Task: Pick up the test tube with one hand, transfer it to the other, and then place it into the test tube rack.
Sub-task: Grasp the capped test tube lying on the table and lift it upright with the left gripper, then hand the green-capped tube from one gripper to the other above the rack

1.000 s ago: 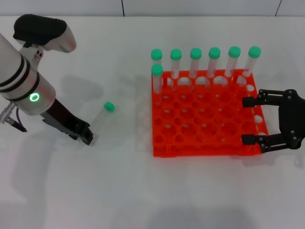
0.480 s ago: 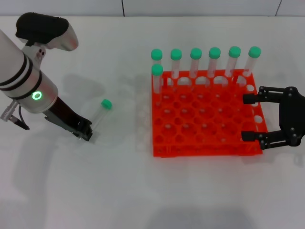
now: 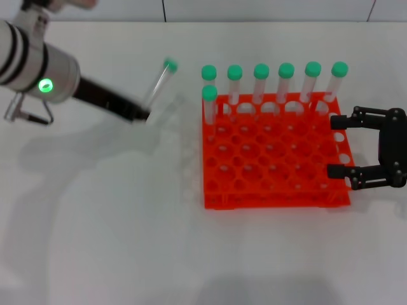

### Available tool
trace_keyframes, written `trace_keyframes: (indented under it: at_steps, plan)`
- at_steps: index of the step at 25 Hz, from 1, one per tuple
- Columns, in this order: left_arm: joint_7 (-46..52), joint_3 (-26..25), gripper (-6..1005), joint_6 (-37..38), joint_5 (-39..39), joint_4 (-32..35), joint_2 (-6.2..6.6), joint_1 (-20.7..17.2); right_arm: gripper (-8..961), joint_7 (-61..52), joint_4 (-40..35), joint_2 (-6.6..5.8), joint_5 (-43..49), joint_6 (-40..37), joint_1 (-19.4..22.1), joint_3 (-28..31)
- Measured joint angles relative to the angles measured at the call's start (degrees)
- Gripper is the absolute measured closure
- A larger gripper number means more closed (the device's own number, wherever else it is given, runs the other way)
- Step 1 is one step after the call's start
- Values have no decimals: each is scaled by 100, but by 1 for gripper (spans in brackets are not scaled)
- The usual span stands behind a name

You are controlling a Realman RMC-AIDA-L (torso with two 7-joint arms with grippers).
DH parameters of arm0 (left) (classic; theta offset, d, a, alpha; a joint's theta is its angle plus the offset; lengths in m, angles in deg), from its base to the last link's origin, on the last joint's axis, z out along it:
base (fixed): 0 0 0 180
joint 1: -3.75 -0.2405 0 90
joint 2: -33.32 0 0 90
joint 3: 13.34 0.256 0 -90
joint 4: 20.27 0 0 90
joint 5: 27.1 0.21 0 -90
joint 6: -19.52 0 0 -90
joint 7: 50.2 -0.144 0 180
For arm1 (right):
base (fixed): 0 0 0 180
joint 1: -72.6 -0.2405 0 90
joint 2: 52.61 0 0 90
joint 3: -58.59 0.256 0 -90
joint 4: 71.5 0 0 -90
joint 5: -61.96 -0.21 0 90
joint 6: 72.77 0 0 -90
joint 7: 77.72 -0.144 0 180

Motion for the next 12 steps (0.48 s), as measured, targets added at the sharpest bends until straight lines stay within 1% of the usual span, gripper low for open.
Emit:
trace_keyframes:
  at_steps: [3,6,8,12]
  plan:
    - [-560,-7,807,-373,-531,439,1,-264,96,-53,0,15,-12,-3,4,12]
    - [-1052,-12,806,-744,-944,642,-8,-452,96,-83,0,46,-60,-4,10,13]
    - [-1390,-16,806,-935,-1327,702,-8,-566,96,-102,-1,70,-95,-6,15,13]
    - [-2523,-72,806,-1086,-2473,573,-6,-732,96,-145,-8,104,-156,-40,15,14]
